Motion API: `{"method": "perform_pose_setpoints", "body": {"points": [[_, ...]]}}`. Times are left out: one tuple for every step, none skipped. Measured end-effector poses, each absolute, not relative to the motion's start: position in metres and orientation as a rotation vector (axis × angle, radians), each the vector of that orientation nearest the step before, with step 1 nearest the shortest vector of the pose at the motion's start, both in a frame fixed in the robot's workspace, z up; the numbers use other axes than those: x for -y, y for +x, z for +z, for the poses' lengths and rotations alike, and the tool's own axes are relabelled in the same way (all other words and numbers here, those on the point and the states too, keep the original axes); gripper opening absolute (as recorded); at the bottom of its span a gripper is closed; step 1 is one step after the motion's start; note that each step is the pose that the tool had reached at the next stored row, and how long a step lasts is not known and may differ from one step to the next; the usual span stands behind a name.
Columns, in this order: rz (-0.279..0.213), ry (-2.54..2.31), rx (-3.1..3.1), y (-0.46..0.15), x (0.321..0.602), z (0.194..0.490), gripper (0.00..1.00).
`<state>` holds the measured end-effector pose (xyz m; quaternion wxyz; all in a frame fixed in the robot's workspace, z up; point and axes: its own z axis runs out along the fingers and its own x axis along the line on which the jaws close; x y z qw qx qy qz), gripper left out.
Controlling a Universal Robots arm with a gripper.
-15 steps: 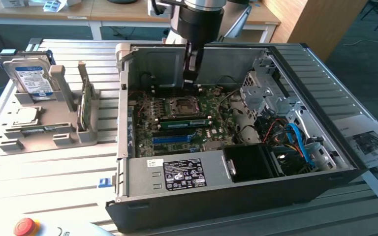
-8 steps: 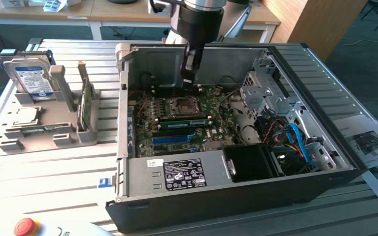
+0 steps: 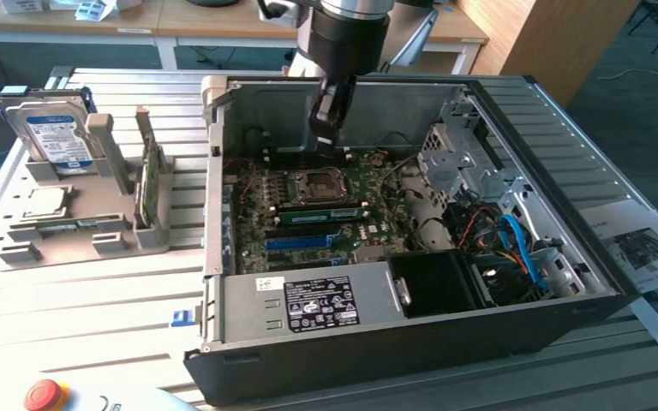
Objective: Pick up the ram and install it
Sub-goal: 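Press down the ram until it locks into place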
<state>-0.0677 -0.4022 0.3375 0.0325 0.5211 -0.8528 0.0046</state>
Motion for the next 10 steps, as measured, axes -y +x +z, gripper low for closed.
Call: {"method": "perform_pose_setpoints", "body": {"points": [[0.014, 1.588, 2.635, -0.0677, 0.4022, 0.3375, 0.1], [0.013, 1.571, 2.645, -0.0677, 0.4022, 0.3375, 0.1], [0.012, 1.555, 2.655, -0.0677, 0.4022, 0.3375, 0.1], [0.012, 1.538, 2.665, -0.0677, 0.4022, 0.3375, 0.1], [0.011, 1.521, 2.674, -0.0677, 0.4022, 0.3375, 0.1], [0.01, 1.503, 2.684, -0.0677, 0.4022, 0.3375, 0.1], [0.01, 1.486, 2.694, -0.0677, 0.4022, 0.3375, 0.1], [0.009, 1.468, 2.704, -0.0677, 0.4022, 0.3375, 0.1], [0.008, 1.45, 2.713, -0.0677, 0.4022, 0.3375, 0.1], [0.008, 1.433, 2.722, -0.0677, 0.4022, 0.3375, 0.1]]}}
